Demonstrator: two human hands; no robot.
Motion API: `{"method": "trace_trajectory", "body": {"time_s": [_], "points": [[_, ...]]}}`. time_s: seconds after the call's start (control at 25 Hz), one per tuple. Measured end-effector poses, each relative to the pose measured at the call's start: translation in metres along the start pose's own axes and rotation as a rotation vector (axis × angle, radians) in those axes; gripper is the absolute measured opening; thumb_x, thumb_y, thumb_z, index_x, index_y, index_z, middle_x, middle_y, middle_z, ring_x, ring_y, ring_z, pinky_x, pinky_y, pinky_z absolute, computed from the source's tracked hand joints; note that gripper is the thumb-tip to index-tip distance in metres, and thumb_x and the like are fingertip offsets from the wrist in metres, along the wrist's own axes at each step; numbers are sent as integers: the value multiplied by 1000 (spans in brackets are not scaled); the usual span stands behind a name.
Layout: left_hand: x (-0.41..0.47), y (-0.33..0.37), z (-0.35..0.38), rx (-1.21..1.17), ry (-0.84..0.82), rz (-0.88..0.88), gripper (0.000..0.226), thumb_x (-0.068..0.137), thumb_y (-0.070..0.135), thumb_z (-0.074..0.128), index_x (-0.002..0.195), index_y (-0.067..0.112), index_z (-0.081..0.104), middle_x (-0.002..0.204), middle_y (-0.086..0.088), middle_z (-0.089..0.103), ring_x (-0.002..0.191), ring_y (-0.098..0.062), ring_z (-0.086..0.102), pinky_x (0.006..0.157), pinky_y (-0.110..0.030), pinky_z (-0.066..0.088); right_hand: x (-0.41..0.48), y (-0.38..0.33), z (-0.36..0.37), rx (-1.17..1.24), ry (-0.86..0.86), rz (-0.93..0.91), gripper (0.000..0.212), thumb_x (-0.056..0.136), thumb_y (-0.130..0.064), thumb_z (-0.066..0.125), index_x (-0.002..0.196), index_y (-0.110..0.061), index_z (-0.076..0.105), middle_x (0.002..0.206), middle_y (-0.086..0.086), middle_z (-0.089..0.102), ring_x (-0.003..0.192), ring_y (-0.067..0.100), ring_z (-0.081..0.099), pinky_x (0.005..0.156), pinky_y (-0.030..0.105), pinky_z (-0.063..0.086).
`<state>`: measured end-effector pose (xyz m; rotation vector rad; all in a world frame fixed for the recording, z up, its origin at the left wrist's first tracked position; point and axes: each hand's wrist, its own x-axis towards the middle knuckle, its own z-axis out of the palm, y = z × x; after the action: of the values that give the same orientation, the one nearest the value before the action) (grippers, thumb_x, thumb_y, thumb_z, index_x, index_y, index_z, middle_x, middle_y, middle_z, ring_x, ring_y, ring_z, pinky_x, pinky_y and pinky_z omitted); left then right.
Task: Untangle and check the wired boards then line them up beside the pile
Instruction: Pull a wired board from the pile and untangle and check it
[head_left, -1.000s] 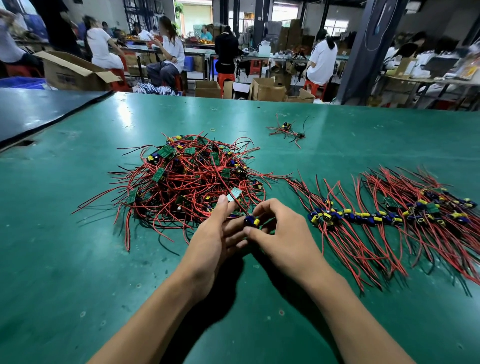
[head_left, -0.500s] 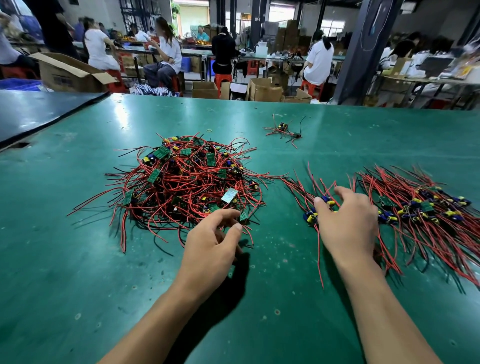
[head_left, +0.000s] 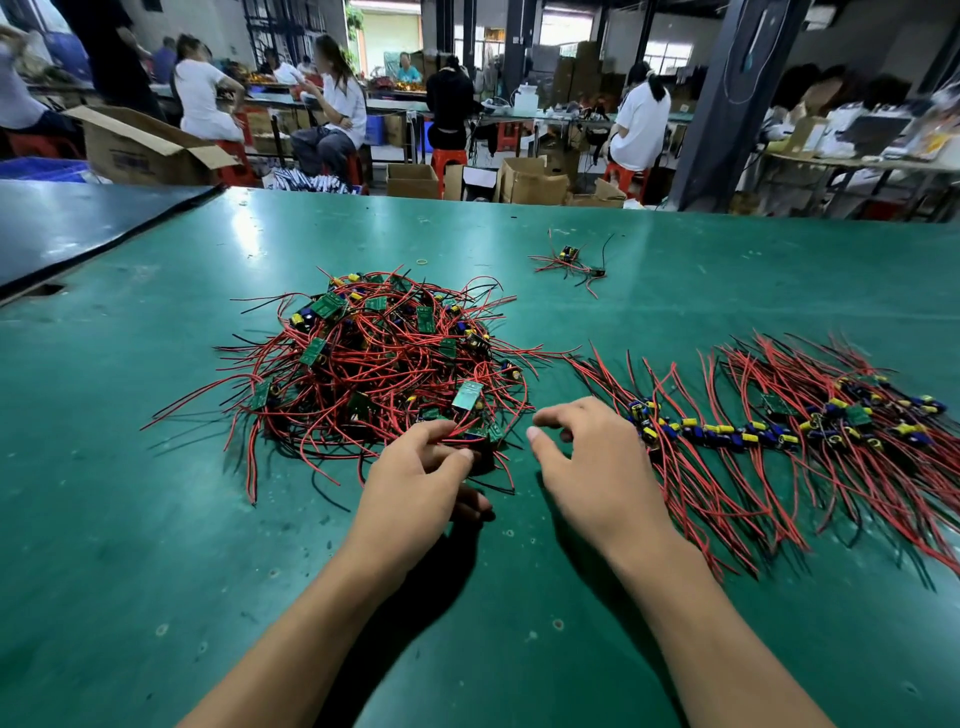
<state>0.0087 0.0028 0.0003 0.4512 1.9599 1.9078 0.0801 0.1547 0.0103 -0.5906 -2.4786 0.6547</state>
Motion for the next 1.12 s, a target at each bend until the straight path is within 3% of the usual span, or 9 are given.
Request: {"method": "trace_trajectory", "body": {"time_s": [0.24, 0.36, 0.44, 0.56, 0.64, 0.76, 0.92, 1.0, 1.12], "points": [[-6, 0, 1, 55, 24, 146, 19, 94, 10, 60, 107, 24, 66, 92, 2, 73, 57, -27, 71, 47, -25, 52, 0, -6, 5, 342, -112, 139, 18, 94, -25, 66, 110, -23, 75, 93, -8, 75, 80, 0, 65, 78, 9, 46], [-5, -3, 1, 139, 29, 202, 15, 92, 18, 65, 103, 27, 70, 91, 4, 74, 68, -19, 70, 57, -30, 55, 1, -8, 7, 502, -137, 246, 26, 98, -29, 61, 123, -26, 68, 88, -6, 73, 79, 12, 66, 80, 27, 50], [-5, -4, 1, 170, 18, 213, 12, 91, 22, 67, 100, 29, 70, 87, 4, 74, 65, -16, 67, 56, -32, 54, 1, -9, 8, 594, -184, 259, 34, 99, -26, 60, 132, -33, 61, 93, -6, 69, 81, 12, 64, 83, 30, 49], [-5, -5, 1, 205, 32, 221, 13, 91, 21, 67, 100, 30, 70, 85, 5, 74, 65, -15, 68, 61, -35, 56, -1, -10, 10, 682, -238, 194, 31, 97, -14, 63, 123, -29, 68, 108, -4, 72, 97, 13, 69, 93, 30, 53], [-4, -4, 2, 206, 49, 227, 19, 92, 16, 66, 107, 28, 69, 87, 4, 75, 67, -17, 71, 60, -32, 56, -1, -10, 11, 753, -168, 180, 23, 94, -9, 66, 112, -23, 74, 104, -3, 76, 93, 12, 71, 91, 33, 55], [-4, -1, 3, 67, 18, 170, 38, 93, 8, 63, 123, 31, 61, 93, -3, 73, 60, -28, 72, 47, -24, 51, 1, -10, 11, 853, -8, 154, 22, 92, -5, 69, 102, -23, 75, 96, -9, 77, 88, 10, 71, 85, 26, 56], [-4, 2, 0, -68, -55, 111, 62, 94, 3, 59, 138, 46, 46, 106, -5, 70, 68, -32, 74, 49, -22, 51, 6, -11, 8, 1232, -19, 225, 30, 93, 3, 63, 109, -21, 74, 106, -3, 76, 90, 14, 71, 76, 21, 56], [-5, 2, -1, -15, -52, 146, 65, 93, 4, 61, 138, 48, 45, 100, -3, 72, 68, -29, 74, 52, -23, 52, 6, -11, 7, 1246, -47, 192, 32, 94, 3, 62, 114, -20, 72, 115, 2, 74, 95, 17, 72, 79, 22, 56], [-7, 0, 1, 264, 87, 293, 48, 89, 13, 69, 127, 40, 60, 79, 2, 72, 63, -16, 69, 63, -28, 55, 3, -13, 6, 1100, -75, 98, 32, 94, 0, 65, 114, -25, 73, 108, -6, 76, 95, 11, 72, 84, 22, 56]]}}
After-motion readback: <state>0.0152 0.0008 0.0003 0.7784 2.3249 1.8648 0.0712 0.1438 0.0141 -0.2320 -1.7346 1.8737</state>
